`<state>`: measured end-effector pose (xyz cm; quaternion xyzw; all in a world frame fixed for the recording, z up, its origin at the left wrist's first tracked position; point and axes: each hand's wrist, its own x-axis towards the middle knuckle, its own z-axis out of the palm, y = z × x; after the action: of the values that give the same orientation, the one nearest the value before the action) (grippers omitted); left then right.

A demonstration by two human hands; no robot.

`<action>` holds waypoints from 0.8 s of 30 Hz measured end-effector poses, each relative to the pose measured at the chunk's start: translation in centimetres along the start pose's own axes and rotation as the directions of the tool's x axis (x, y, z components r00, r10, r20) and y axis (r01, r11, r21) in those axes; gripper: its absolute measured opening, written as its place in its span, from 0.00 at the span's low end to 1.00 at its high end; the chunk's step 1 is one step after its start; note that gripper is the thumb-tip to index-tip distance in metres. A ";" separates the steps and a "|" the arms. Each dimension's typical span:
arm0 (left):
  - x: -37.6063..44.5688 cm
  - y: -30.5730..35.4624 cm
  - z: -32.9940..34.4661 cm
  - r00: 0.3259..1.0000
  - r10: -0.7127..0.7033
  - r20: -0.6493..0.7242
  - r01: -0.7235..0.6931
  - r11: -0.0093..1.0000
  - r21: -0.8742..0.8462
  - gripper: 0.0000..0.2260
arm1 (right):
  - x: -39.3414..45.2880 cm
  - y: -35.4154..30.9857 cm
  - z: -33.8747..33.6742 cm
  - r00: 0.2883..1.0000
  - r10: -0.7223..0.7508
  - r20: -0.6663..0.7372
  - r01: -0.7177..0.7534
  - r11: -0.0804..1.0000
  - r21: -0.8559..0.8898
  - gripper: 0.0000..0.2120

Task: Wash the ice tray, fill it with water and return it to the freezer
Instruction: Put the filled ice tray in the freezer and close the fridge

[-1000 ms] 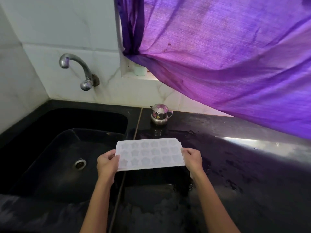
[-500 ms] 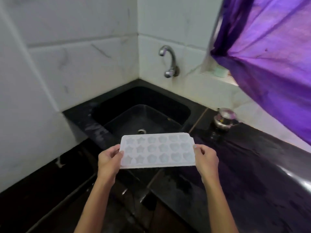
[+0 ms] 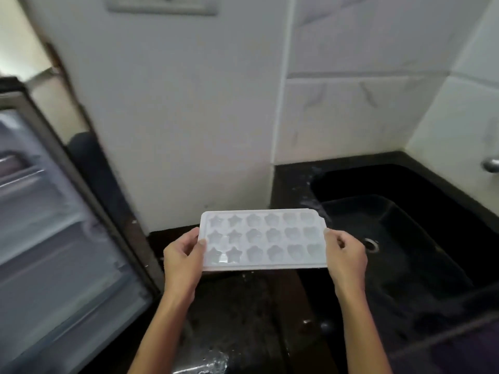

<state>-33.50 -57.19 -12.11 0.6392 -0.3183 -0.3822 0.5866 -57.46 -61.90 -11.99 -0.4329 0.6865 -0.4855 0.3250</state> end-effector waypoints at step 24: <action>-4.7 -2.7 -24.5 0.415 -0.124 -0.901 -0.033 0.988 -0.151 0.13 | -12.7 -8.3 33.6 0.455 -0.293 0.841 0.287 0.942 0.173 0.09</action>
<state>-14.88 -40.49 -13.81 0.7082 0.0951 -0.0141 0.6995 -20.74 -64.63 -14.42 -0.7245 0.3499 -0.2579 0.5350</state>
